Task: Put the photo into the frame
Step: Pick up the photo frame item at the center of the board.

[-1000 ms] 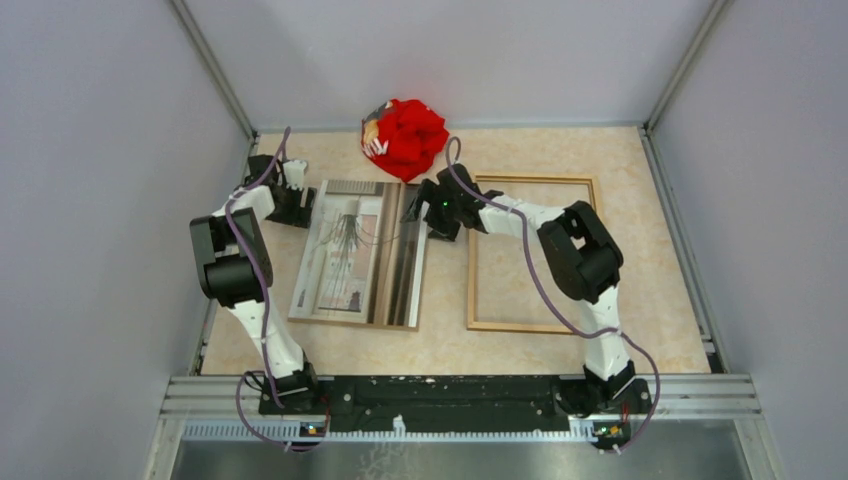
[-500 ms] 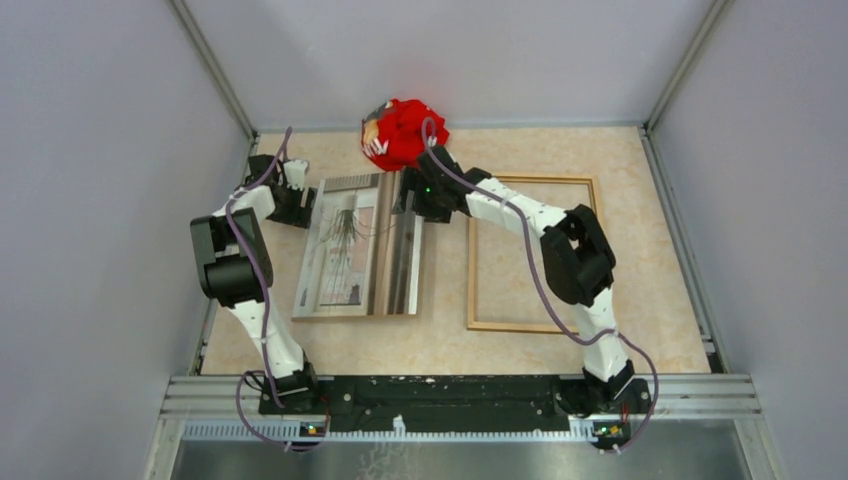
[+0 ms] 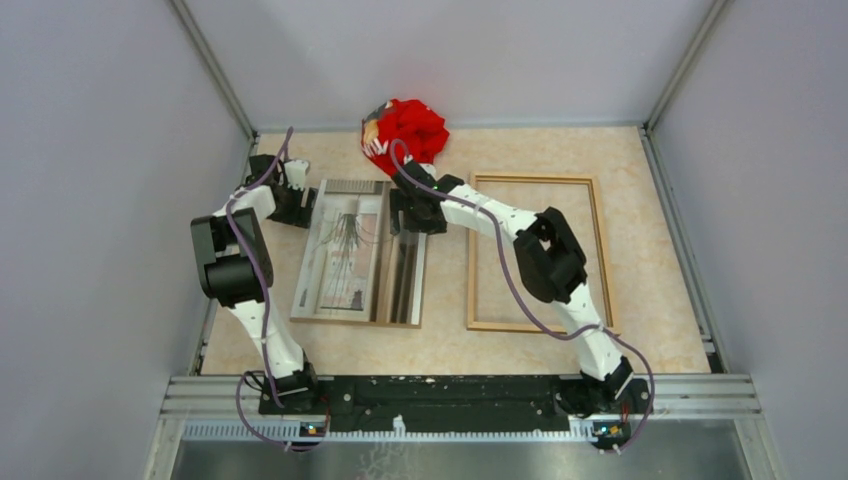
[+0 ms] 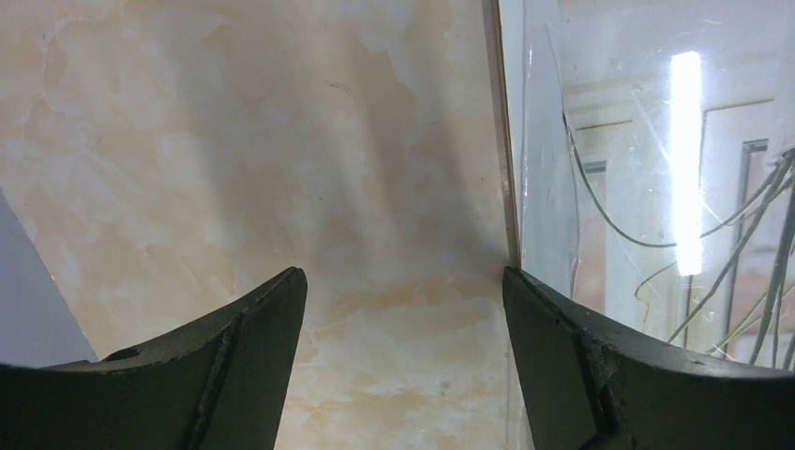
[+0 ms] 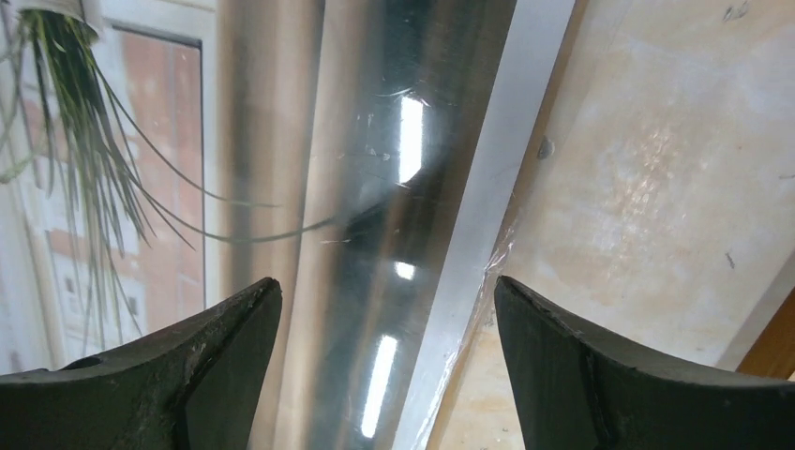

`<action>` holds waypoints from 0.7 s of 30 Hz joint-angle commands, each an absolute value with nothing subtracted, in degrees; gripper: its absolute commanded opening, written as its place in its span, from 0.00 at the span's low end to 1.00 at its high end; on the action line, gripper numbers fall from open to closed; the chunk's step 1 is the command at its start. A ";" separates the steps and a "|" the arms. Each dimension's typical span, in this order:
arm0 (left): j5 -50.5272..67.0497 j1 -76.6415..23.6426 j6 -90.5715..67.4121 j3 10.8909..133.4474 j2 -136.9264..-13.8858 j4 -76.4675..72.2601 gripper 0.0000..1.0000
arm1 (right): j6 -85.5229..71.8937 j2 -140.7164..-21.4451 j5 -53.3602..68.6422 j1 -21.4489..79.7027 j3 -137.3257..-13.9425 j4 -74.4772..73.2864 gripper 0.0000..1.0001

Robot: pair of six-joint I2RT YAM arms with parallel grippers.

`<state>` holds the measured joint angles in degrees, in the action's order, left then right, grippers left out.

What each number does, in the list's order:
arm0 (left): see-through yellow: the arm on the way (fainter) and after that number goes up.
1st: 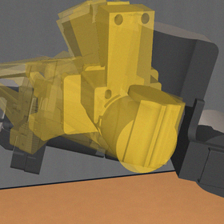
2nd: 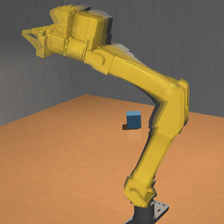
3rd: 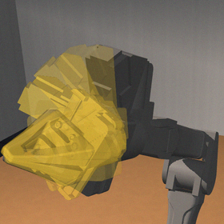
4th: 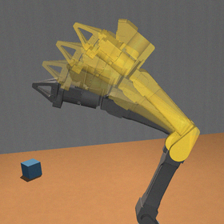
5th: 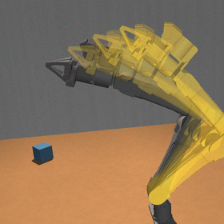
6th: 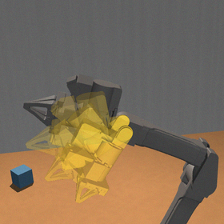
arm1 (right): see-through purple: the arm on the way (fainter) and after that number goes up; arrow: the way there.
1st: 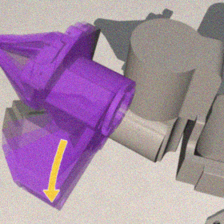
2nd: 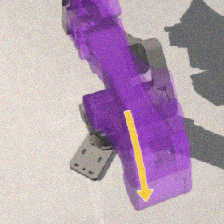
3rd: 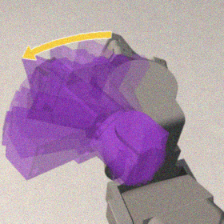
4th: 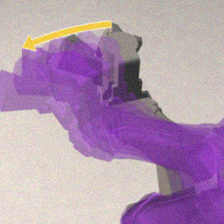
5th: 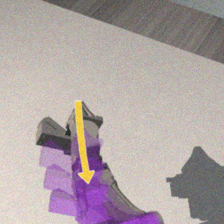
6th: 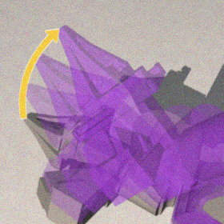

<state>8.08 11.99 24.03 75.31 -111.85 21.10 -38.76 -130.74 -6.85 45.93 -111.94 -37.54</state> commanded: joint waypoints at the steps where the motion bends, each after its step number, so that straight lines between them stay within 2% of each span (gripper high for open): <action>1: 8.72 10.31 24.96 72.20 -115.35 26.79 0.84 | -36.12 -131.25 -9.80 48.42 -115.83 -39.00 0.83; 6: 8.97 10.30 25.05 72.23 -115.42 26.89 0.84 | -36.22 -131.42 -10.52 48.11 -115.81 -39.08 0.83; 13: 9.50 10.40 24.52 77.00 -115.56 29.32 0.84 | -38.23 -127.87 -2.53 39.46 -111.30 -31.21 0.86; 21: 7.22 10.37 21.40 84.84 -120.66 29.96 0.83 | -39.21 -134.31 3.35 34.40 -116.26 -30.01 0.87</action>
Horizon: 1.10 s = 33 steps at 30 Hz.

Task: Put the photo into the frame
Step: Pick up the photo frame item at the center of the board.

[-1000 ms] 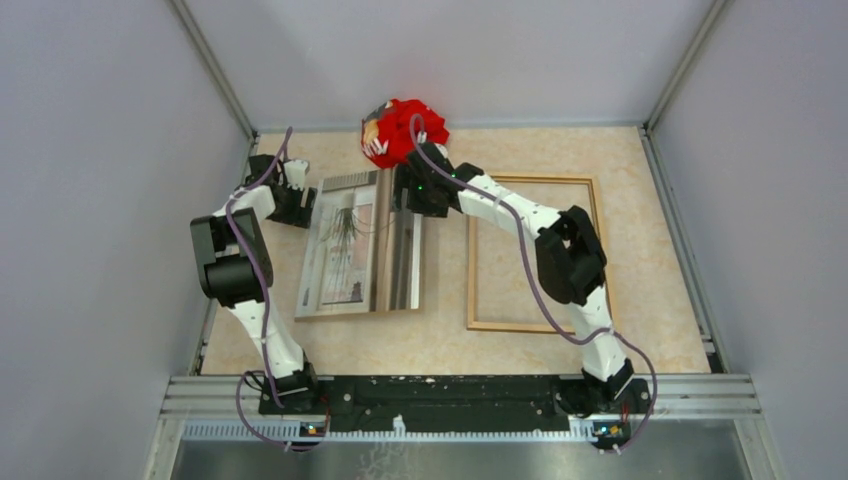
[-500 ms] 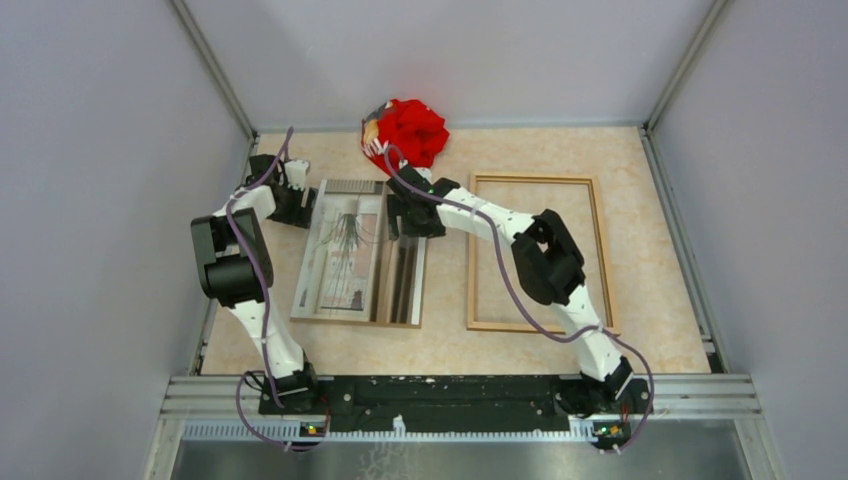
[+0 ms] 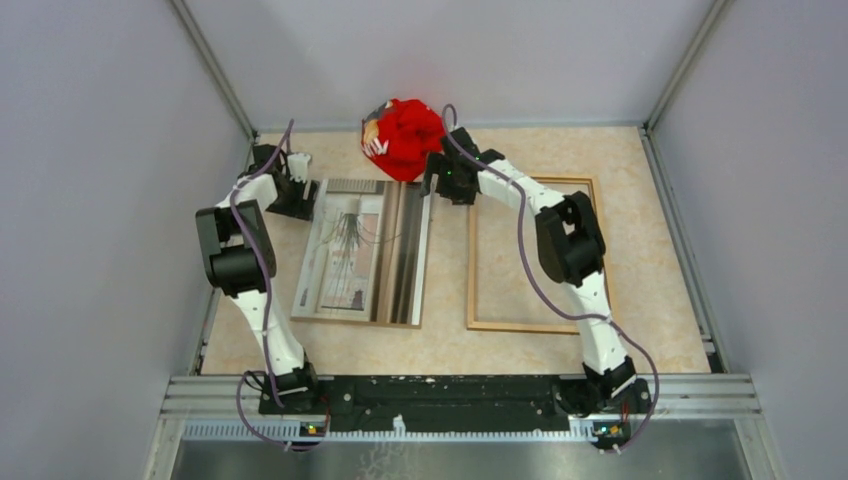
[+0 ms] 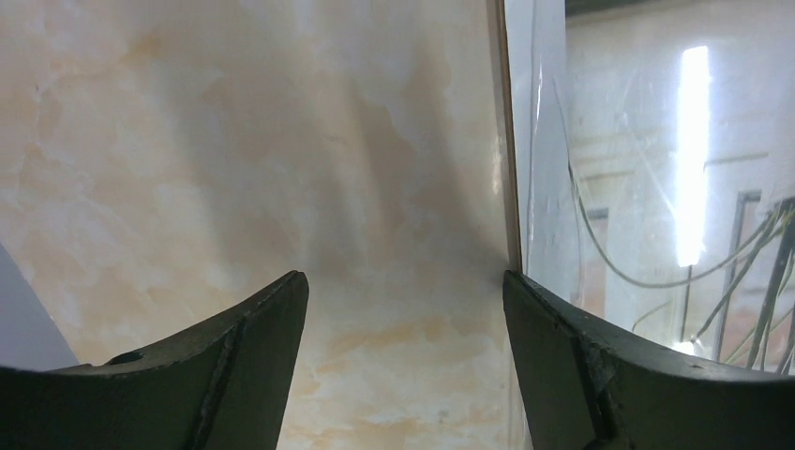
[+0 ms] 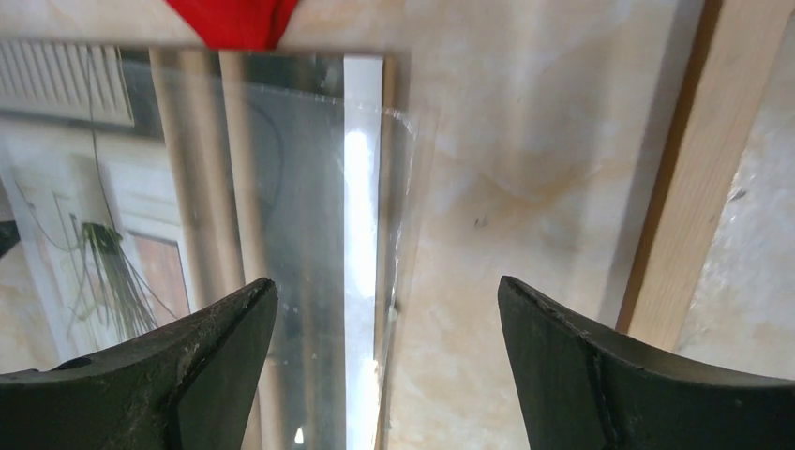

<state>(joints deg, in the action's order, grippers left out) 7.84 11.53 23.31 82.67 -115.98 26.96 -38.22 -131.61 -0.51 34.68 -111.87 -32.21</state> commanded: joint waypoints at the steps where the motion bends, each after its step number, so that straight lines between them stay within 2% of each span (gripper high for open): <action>1: 7.30 10.38 21.29 85.14 -121.01 29.96 0.83 | -39.46 -134.90 3.91 34.16 -116.49 -29.83 0.87; 19: 7.79 10.30 21.42 80.08 -121.32 26.85 0.82 | -46.97 -137.30 13.77 33.90 -111.61 -19.20 0.84; 33: 7.46 9.68 21.27 78.55 -121.32 26.06 0.82 | -45.63 -128.23 11.95 34.73 -108.05 -17.57 0.82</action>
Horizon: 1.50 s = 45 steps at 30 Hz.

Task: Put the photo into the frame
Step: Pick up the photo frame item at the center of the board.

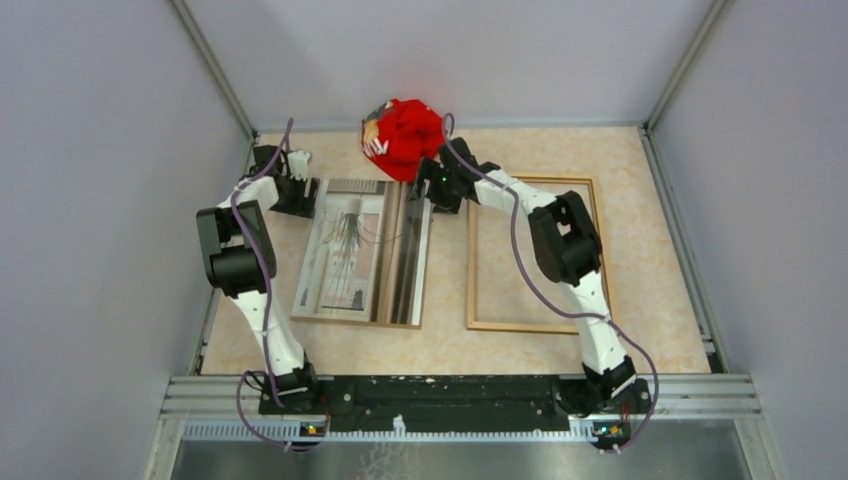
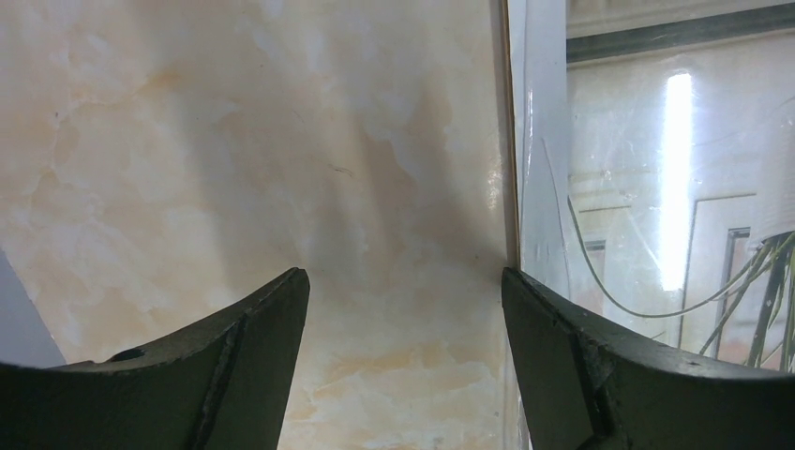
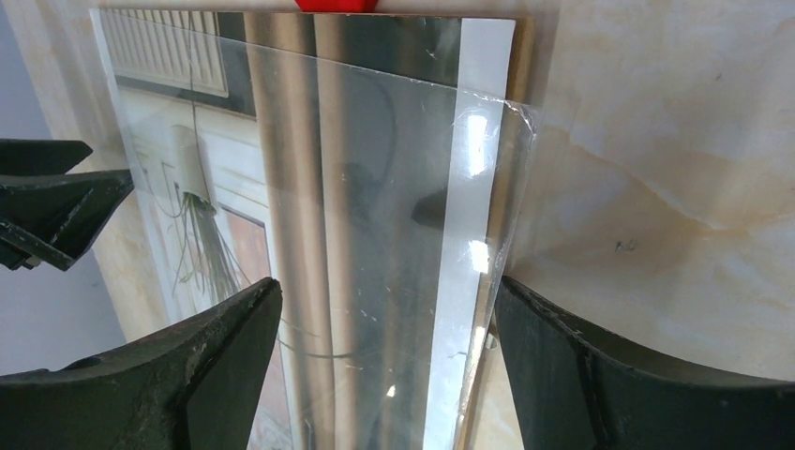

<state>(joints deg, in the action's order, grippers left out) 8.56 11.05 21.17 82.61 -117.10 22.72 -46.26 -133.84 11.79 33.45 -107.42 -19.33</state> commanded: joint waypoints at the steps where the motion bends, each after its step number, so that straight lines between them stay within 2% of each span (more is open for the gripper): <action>1: 7.43 9.59 21.27 78.49 -121.23 26.10 0.82 | -45.22 -128.22 11.69 34.91 -108.60 -18.14 0.82; 25: 7.12 9.26 21.27 78.08 -120.94 26.11 0.82 | -42.67 -122.48 8.39 40.02 -110.39 -21.89 0.80; 30: 7.09 9.25 21.16 78.21 -120.91 26.27 0.82 | -46.49 -119.41 13.17 39.97 -104.49 -13.92 0.80; 37: 7.11 9.19 20.92 78.13 -120.84 26.43 0.82 | -58.06 -116.74 21.30 38.66 -90.02 6.36 0.77; 41: 6.88 9.23 20.92 78.16 -120.66 26.58 0.82 | -58.34 -114.91 19.89 38.62 -87.12 7.33 0.69; 45: 6.46 9.27 20.78 78.24 -120.66 26.77 0.82 | -58.53 -111.10 17.74 38.71 -84.14 6.37 0.71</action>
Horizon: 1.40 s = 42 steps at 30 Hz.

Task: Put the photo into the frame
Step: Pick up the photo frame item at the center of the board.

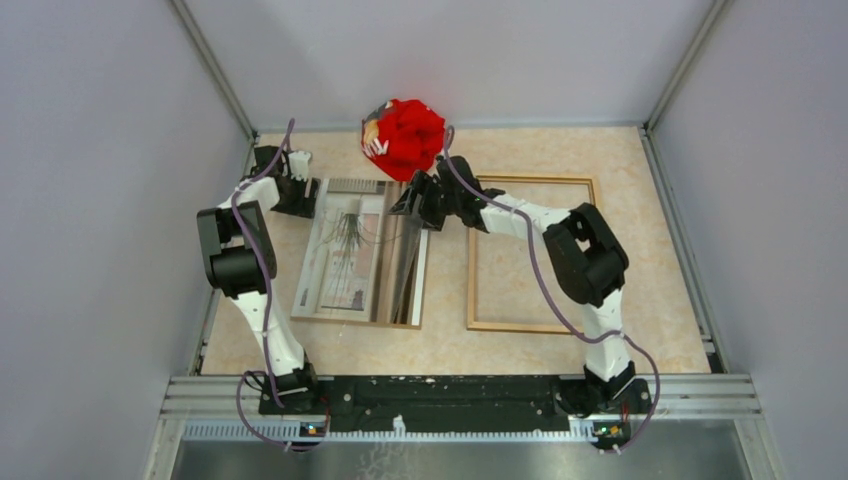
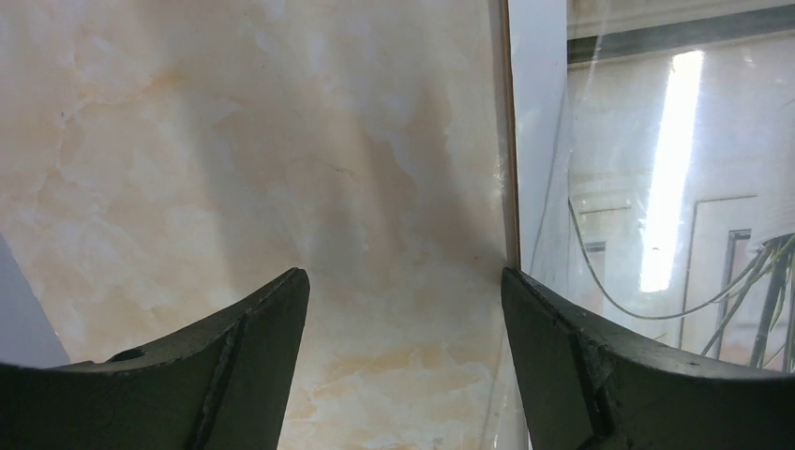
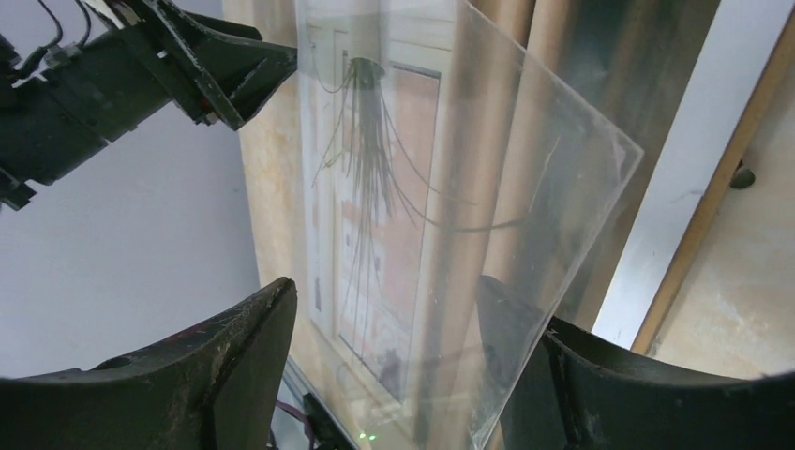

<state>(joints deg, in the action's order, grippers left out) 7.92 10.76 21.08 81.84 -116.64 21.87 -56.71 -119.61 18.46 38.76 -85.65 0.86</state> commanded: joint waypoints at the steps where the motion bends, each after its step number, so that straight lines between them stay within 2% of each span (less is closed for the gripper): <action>1: 6.42 9.26 20.65 78.29 -120.75 26.92 0.82 | -59.17 -110.50 17.68 38.80 -82.64 7.11 0.72; 7: 6.33 9.25 20.27 77.76 -120.57 26.99 0.81 | -64.58 -107.08 16.73 40.21 -74.38 13.83 0.73; 9: 6.28 9.24 20.14 77.45 -120.41 26.85 0.81 | -65.62 -107.02 15.40 41.26 -72.91 14.73 0.68; 11: 6.53 9.27 19.97 77.35 -120.28 27.01 0.81 | -66.48 -107.60 14.14 42.10 -72.02 15.55 0.57; 17: 6.97 9.26 20.28 77.72 -119.35 28.05 0.81 | -65.25 -109.73 13.03 42.11 -73.60 12.86 0.11; 19: 7.22 9.38 20.77 78.71 -118.91 29.32 0.84 | -63.10 -108.90 13.00 41.45 -74.65 10.64 0.00; 23: 9.12 9.74 22.09 81.99 -116.63 33.75 0.97 | -58.65 -104.95 18.54 37.61 -76.01 9.31 0.00; 24: 9.79 9.78 22.60 83.08 -115.64 35.17 0.98 | -57.41 -104.03 21.29 36.40 -76.79 8.73 0.00; 27: 13.25 9.91 23.91 87.72 -112.61 41.26 0.98 | -49.70 -101.38 28.57 33.76 -81.22 2.14 0.00; 33: 21.22 9.83 25.78 94.22 -107.96 48.94 0.98 | -29.39 -96.75 30.44 33.30 -93.64 -18.03 0.00; 42: 25.11 9.76 27.03 103.77 -103.28 56.65 0.98 | -23.67 -91.98 35.92 33.23 -102.05 -24.09 0.00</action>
<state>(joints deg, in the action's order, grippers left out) 21.56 9.96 25.82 98.59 -107.33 50.76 -28.51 -94.80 32.23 32.88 -98.08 -19.86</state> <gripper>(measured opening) 0.983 0.006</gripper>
